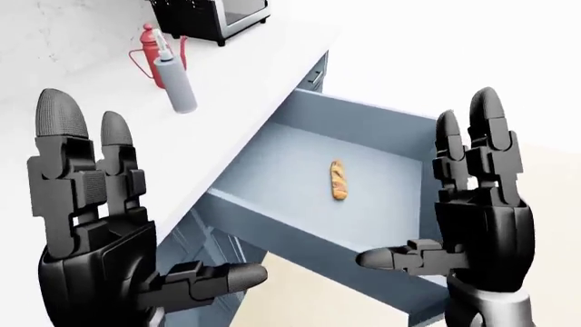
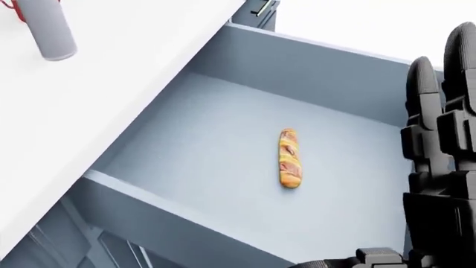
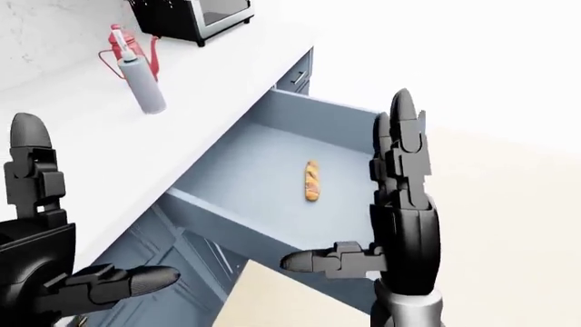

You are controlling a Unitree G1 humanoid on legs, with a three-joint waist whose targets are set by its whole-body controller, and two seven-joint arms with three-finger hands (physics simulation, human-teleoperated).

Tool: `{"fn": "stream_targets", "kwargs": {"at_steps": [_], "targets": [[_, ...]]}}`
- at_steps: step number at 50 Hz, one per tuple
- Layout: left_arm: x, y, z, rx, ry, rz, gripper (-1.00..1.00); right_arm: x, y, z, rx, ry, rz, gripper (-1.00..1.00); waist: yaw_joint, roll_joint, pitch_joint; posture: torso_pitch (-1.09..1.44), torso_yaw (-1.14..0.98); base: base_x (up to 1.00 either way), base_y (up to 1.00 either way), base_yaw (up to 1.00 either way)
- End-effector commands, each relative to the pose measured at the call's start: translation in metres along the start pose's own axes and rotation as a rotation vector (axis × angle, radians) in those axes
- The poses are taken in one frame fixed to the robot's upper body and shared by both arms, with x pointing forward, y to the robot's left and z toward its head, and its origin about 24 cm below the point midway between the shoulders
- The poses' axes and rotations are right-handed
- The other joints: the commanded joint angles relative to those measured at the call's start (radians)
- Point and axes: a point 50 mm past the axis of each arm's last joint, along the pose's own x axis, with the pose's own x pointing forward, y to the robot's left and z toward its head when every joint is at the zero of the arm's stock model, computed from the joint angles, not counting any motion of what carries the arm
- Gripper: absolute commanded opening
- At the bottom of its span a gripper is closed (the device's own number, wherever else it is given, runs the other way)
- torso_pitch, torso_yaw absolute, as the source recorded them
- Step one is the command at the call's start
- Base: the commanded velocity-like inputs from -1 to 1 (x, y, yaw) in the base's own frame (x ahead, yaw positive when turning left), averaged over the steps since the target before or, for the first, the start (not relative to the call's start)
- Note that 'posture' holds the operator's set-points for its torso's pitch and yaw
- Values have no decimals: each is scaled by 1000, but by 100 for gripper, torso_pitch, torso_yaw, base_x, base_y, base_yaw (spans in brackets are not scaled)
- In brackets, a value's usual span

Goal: Close the right drawer.

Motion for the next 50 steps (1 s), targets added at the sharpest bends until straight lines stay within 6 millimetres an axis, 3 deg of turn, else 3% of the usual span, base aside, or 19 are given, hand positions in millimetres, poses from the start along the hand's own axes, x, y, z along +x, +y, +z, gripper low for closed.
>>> {"fn": "stream_targets", "kwargs": {"at_steps": [1, 7, 22, 43, 50], "targets": [[1, 0, 12, -9, -70, 4, 100, 1, -1, 14, -3, -83, -6, 100, 2, 3, -23, 0, 0, 0, 0, 0], [1, 0, 12, -9, -71, 5, 100, 1, -1, 16, -3, -92, -5, 100, 8, -14, -30, 0, 0, 0, 0, 0], [1, 0, 12, -20, -63, 4, 100, 4, -5, 19, -25, -100, -20, 100, 15, -17, -21, 0, 0, 0, 0, 0], [2, 0, 11, -20, -61, 4, 100, 7, -45, 38, -113, -136, -153, 100, 16, -19, -23, 0, 0, 0, 0, 0], [2, 0, 11, -20, -60, 4, 100, 5, -64, 32, -151, -119, -207, 100, 18, -26, -26, 0, 0, 0, 0, 0]]}}
